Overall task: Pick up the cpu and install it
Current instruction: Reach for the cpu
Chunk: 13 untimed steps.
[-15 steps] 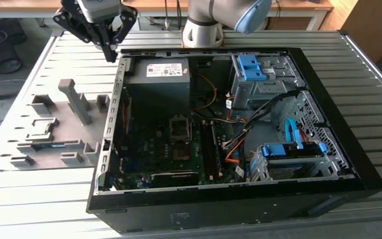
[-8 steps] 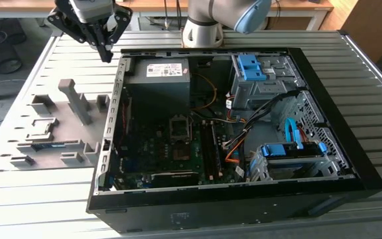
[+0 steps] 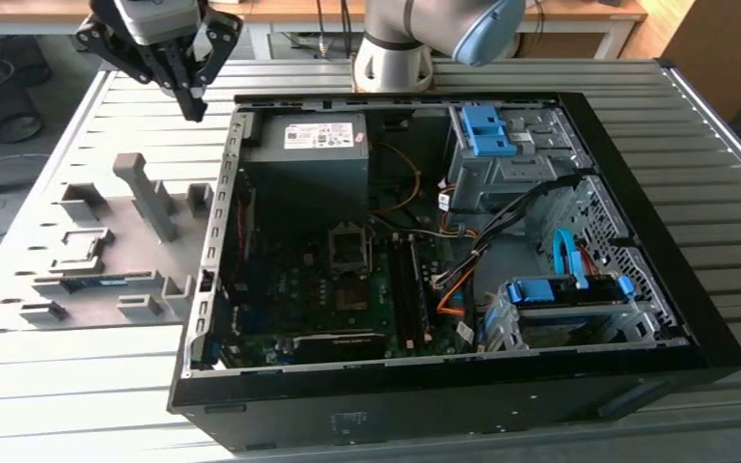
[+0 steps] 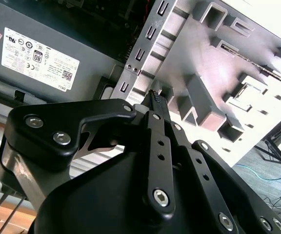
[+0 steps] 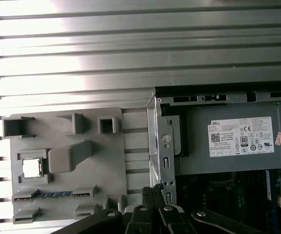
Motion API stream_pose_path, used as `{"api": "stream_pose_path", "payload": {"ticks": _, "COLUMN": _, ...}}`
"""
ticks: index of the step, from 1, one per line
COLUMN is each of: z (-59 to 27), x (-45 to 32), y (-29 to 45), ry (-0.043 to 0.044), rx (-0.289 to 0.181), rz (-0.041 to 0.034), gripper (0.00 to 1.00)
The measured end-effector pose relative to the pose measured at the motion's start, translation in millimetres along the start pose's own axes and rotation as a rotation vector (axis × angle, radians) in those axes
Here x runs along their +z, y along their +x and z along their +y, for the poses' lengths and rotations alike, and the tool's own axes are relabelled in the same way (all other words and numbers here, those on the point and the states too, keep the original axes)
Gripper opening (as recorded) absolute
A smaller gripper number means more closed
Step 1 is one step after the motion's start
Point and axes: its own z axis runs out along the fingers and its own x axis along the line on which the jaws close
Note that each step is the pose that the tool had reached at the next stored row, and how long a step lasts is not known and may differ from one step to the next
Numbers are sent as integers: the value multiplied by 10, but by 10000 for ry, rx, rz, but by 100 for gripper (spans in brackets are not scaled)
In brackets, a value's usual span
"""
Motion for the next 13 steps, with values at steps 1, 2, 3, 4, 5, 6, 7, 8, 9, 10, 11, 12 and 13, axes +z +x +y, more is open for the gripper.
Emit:
{"api": "stream_pose_path", "payload": {"ticks": 1, "z": -1, "x": -1, "y": 13, "ry": 0, "rx": 0, "rz": 1, "gripper": 10}}
{"api": "stream_pose_path", "payload": {"ticks": 2, "z": -2, "x": -1, "y": 26, "ry": 1, "rx": 0, "rz": 1, "gripper": 10}}
{"api": "stream_pose_path", "payload": {"ticks": 3, "z": -3, "x": -1, "y": 40, "ry": 0, "rx": 0, "rz": 0, "gripper": 10}}
{"api": "stream_pose_path", "payload": {"ticks": 4, "z": -4, "x": -2, "y": 54, "ry": 1, "rx": 0, "rz": 1, "gripper": 10}}
{"api": "stream_pose_path", "payload": {"ticks": 5, "z": -5, "x": -2, "y": 68, "ry": 1, "rx": -1, "rz": 1, "gripper": 10}}
{"api": "stream_pose_path", "payload": {"ticks": 6, "z": -6, "x": -2, "y": 82, "ry": 0, "rx": 0, "rz": 0, "gripper": 10}}
{"api": "stream_pose_path", "payload": {"ticks": 7, "z": -7, "x": -3, "y": 96, "ry": 0, "rx": 0, "rz": 1, "gripper": 10}}
{"api": "stream_pose_path", "payload": {"ticks": 8, "z": -8, "x": -3, "y": 109, "ry": 0, "rx": 0, "rz": 0, "gripper": 10}}
{"api": "stream_pose_path", "payload": {"ticks": 9, "z": -9, "x": -3, "y": 123, "ry": 0, "rx": 0, "rz": 0, "gripper": 10}}
{"api": "stream_pose_path", "payload": {"ticks": 10, "z": -10, "x": -3, "y": 137, "ry": 0, "rx": 0, "rz": 0, "gripper": 10}}
{"api": "stream_pose_path", "payload": {"ticks": 11, "z": -11, "x": -4, "y": 150, "ry": 0, "rx": 1, "rz": 0, "gripper": 10}}
{"api": "stream_pose_path", "payload": {"ticks": 12, "z": -12, "x": -4, "y": 162, "ry": 0, "rx": 1, "rz": 1, "gripper": 10}}
{"api": "stream_pose_path", "payload": {"ticks": 13, "z": -13, "x": -4, "y": 174, "ry": 0, "rx": 1, "rz": 0, "gripper": 10}}
